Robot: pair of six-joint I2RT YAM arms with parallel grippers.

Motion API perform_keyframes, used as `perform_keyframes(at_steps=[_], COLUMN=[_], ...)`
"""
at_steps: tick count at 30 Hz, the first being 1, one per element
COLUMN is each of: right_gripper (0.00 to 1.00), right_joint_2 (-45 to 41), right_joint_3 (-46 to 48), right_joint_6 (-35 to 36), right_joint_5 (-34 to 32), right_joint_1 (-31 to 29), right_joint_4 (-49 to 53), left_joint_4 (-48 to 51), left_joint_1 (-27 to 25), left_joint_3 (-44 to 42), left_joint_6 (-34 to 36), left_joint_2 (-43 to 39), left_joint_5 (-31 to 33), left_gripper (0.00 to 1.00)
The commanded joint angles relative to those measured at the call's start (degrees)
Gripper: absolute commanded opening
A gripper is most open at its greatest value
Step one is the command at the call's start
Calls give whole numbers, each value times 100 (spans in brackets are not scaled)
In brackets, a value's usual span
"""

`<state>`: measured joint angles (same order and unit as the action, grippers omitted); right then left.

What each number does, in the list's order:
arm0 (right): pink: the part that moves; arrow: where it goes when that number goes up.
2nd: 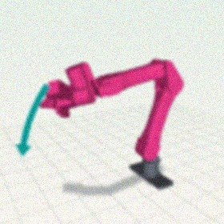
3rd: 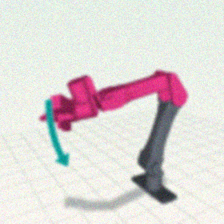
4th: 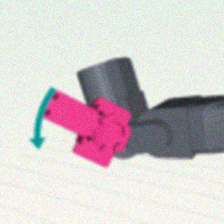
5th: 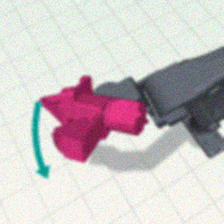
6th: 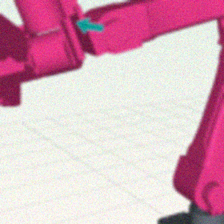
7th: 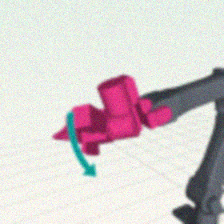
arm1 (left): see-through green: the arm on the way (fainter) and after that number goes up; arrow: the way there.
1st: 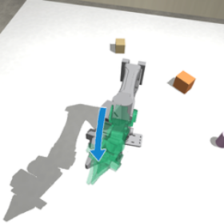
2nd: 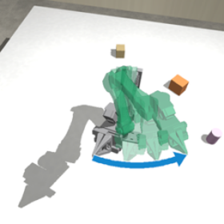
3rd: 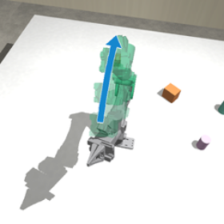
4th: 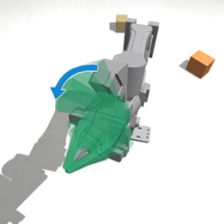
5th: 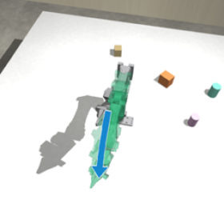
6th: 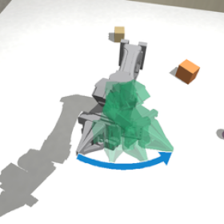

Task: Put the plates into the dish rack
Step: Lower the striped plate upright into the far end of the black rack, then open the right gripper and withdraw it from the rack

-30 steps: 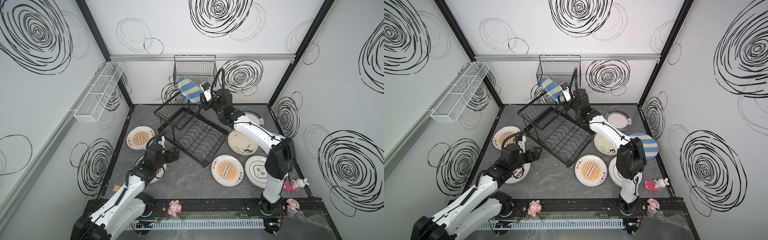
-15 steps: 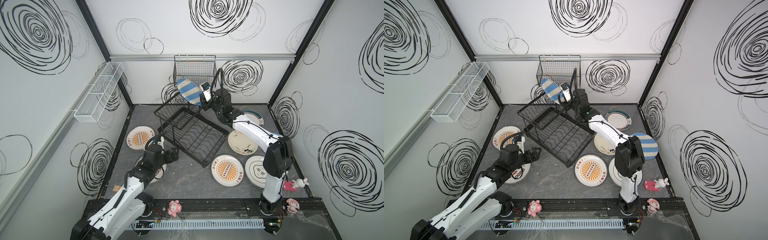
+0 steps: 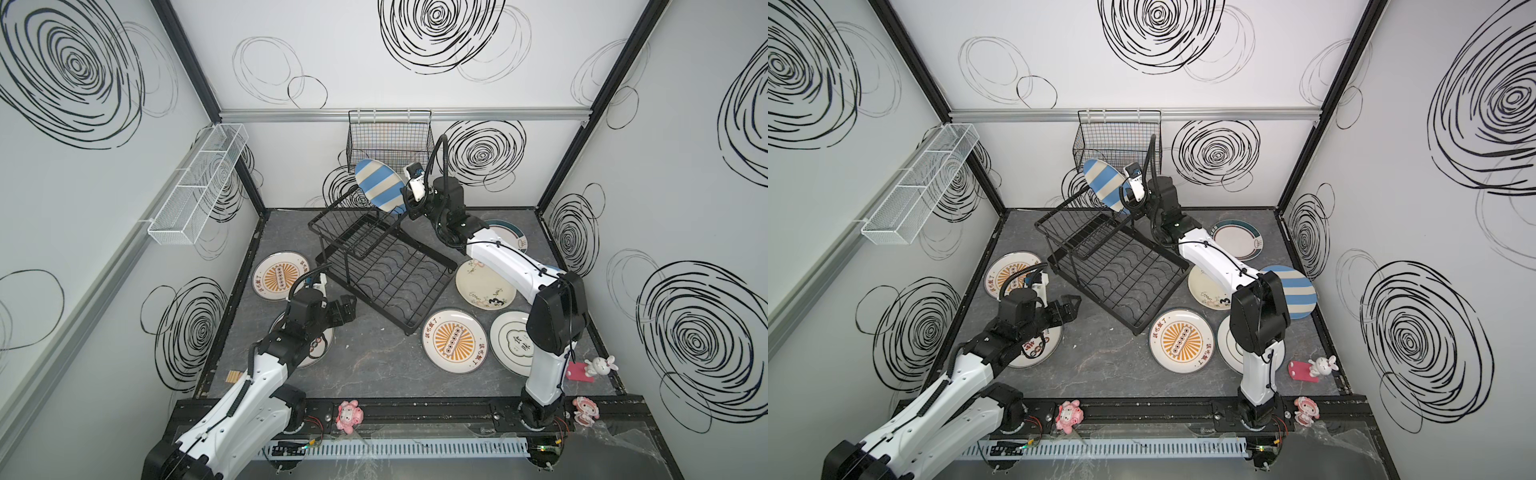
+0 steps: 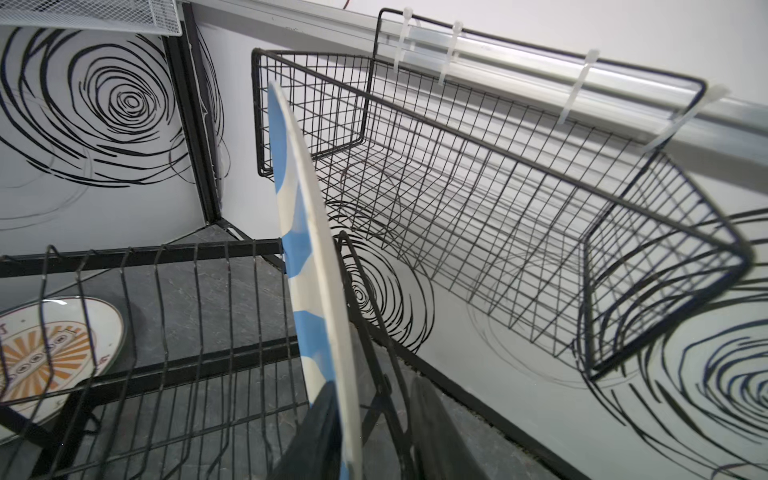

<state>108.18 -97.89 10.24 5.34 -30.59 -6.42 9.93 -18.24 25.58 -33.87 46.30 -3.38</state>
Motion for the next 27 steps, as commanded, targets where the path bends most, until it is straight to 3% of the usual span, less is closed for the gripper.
perform_keyframes(at_steps=[1,14,27], right_gripper=[38,61,70], right_joint_2=[-93,-594,-1917], right_joint_3=[-234,-263,254], right_joint_6=[2,-9,-572], right_joint_5=[-106,-128,484], right_joint_1=[29,-52,-132], right_joint_4=[-116,353,850], left_joint_4=[-34,213,548], left_joint_1=[57,104,41], left_joint_3=[17,206,319], left_joint_6=[64,82,-61], left_joint_2=[-60,106,330], left_joint_5=[67,267,577], left_gripper=[96,96,96])
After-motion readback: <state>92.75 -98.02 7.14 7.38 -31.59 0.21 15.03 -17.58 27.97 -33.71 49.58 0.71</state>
